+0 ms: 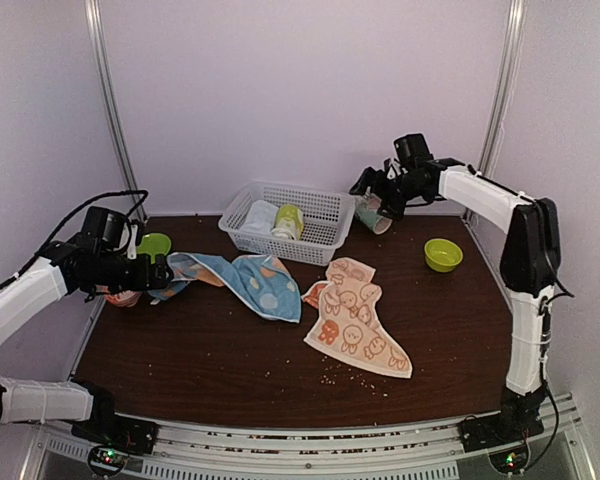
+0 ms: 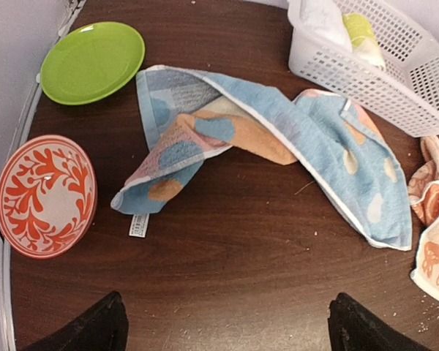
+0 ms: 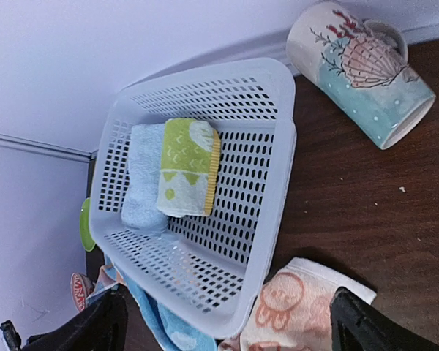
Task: Roll the towels
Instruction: Pick up the towel from the center of the board.
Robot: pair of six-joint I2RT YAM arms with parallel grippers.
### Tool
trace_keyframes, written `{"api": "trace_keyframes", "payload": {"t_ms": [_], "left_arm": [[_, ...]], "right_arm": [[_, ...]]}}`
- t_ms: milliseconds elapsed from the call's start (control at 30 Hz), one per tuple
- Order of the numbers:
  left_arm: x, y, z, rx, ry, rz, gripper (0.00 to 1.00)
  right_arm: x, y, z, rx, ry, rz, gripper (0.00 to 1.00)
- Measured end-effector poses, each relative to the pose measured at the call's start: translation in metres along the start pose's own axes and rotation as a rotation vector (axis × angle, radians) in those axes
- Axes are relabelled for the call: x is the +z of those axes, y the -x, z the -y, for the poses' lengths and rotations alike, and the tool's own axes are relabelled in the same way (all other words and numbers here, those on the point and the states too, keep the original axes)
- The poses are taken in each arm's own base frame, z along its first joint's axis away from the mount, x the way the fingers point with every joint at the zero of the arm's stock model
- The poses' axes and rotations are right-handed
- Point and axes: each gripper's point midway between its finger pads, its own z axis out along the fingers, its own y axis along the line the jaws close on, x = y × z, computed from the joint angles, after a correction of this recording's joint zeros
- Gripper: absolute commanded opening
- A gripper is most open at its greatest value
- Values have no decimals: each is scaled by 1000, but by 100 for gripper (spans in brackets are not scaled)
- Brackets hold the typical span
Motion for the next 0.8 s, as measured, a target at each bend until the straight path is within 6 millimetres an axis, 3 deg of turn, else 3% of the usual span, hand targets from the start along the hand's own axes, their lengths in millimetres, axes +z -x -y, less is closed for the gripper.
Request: {"api": "trace_keyframes", "payload": {"t_ms": [100,167,233,300,400,467,600,700,800], "left_arm": [[-11,6,7,0,-46,45,98],[-16,6,12,3,-78,68,98],[-20,3,18,11,-108,84,98],[-21,-1,26,23,-139,94,98],[-20,-10,42,51,-186,87,98],[-19,-17,56,74,-215,78,98],[-18,-26,88,123,-274,74,97],[-15,-35,109,148,-300,60,97],[-9,-47,124,168,-307,36,97]], "right_arm": [[-62,-4,-20,-67,5,72,92],[-105,-20,-29,-122,9,119,91],[-137,-46,-31,-173,6,144,89],[-157,-88,-25,-231,-5,130,85],[-163,-155,4,-296,-53,56,76],[-160,-202,39,-320,-113,-22,68],[-161,-273,113,-310,-233,-143,58],[-168,-301,146,-286,-271,-176,57],[-171,-313,160,-262,-278,-181,57]]}}
